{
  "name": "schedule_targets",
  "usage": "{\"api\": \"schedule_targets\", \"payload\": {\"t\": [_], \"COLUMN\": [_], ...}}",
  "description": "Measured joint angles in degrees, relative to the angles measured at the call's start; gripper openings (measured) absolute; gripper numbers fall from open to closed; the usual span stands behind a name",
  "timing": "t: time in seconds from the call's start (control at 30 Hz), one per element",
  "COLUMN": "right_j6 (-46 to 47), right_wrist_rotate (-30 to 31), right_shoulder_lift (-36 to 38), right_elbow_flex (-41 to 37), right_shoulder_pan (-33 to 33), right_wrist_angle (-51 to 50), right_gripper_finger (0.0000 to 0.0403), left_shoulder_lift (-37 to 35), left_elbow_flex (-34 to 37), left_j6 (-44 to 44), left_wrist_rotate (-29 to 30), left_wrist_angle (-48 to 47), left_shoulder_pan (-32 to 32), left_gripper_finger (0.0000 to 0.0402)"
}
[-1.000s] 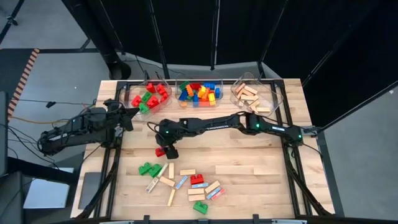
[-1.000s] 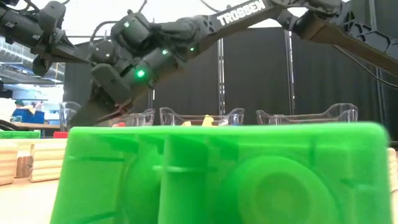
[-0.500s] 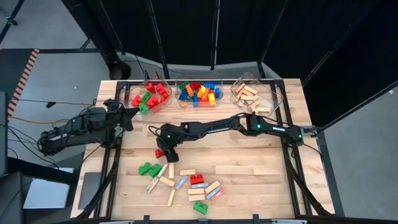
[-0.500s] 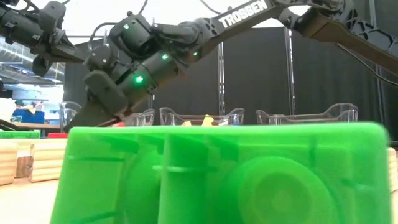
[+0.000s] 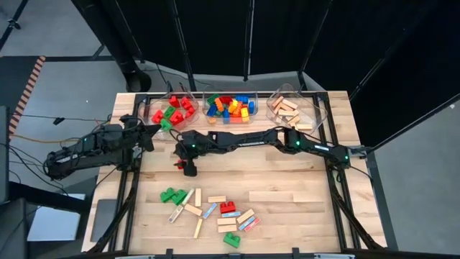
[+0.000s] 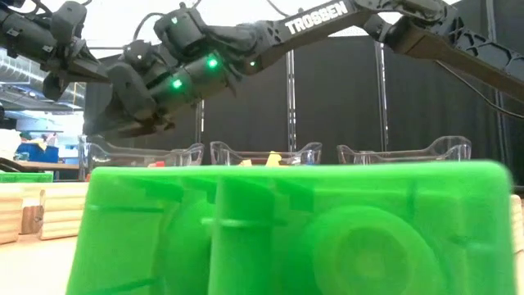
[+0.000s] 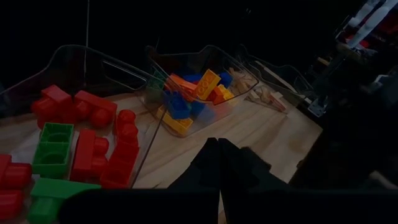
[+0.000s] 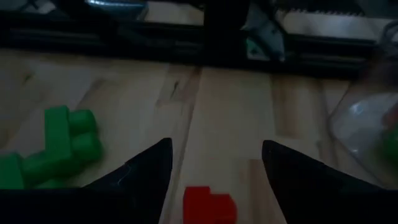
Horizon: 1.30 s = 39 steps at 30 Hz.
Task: Sort blocks by size
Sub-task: Put the small red game game piece into the left transparent bin
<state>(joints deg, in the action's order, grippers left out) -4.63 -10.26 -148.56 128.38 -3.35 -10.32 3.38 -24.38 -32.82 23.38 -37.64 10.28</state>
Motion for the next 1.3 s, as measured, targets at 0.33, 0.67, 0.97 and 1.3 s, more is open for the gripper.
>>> {"api": "schedule_targets", "payload": {"t": [0.33,0.67,0.97,1.3], "right_j6": [0.11,0.85,4.42,7.92], "right_wrist_rotate": [0.21,0.25,0.34,1.52], "right_shoulder_lift": [-0.49,-0.49,-0.19,-0.39], "right_elbow_flex": [-0.17,-8.18,-11.63,-6.73], "right_shoulder_pan": [0.19,0.69,0.45,0.72], "right_wrist_angle": [-3.31,-0.29,1.24,0.39], "right_gripper_finger": [0.0261,0.0256,0.0189,0.0173], "left_shoulder_lift": [0.0,0.0,0.0,0.0], "left_elbow_flex": [0.0,0.0,0.0,0.0], "left_j6": [0.0,0.0,0.0,0.08], "left_wrist_rotate": [0.0,0.0,0.02,0.04], "left_wrist_angle": [0.0,-0.01,-0.01,-0.01], "left_shoulder_pan": [0.0,0.0,0.0,0.0], "left_gripper_finger": [0.0002,0.0002,0.0002,0.0002]}}
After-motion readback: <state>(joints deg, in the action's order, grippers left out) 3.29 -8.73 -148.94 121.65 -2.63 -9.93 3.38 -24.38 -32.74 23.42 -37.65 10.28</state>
